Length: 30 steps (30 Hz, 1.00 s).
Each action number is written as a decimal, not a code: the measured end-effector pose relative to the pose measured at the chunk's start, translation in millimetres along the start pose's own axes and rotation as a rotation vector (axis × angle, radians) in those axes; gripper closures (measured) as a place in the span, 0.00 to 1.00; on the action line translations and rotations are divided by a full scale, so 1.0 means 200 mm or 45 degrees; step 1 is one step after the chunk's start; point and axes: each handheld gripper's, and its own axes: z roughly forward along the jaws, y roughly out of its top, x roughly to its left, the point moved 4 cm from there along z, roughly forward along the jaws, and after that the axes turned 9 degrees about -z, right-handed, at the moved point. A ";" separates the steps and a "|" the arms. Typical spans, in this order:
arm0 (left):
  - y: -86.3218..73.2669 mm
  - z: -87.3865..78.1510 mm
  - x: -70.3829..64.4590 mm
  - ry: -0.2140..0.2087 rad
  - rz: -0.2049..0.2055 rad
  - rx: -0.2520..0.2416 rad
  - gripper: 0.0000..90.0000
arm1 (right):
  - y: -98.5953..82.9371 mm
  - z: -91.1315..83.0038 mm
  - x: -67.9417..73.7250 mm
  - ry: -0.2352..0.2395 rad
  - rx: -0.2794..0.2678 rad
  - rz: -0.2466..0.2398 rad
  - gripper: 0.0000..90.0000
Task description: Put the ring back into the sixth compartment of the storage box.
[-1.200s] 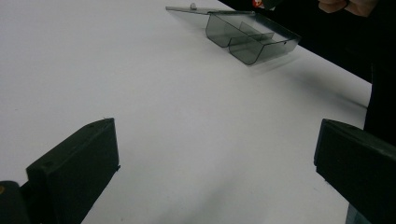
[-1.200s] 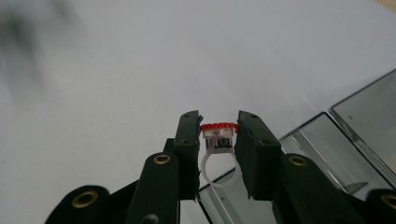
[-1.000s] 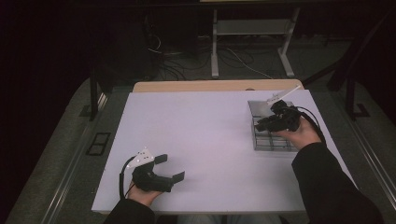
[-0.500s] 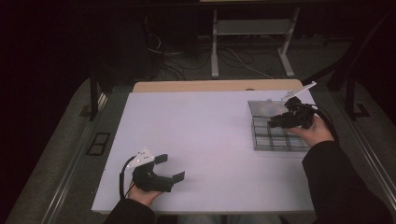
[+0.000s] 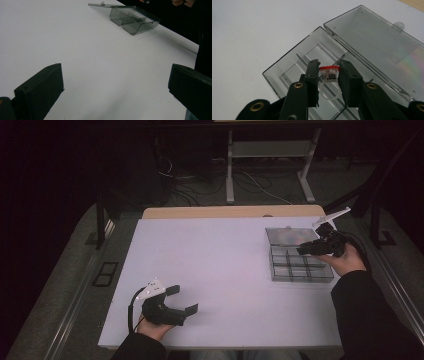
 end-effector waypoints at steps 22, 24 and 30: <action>0.00 0.00 0.00 0.003 -0.001 -0.009 0.00 | -0.15 0.01 -0.18 -0.084 0.008 0.133 0.78; 0.00 0.00 0.00 0.004 0.000 -0.008 0.00 | -0.18 0.01 -0.18 -0.088 0.009 0.147 0.78; 0.00 0.00 0.00 0.005 -0.001 -0.009 0.00 | -0.22 0.03 -0.21 -0.094 0.018 0.178 0.78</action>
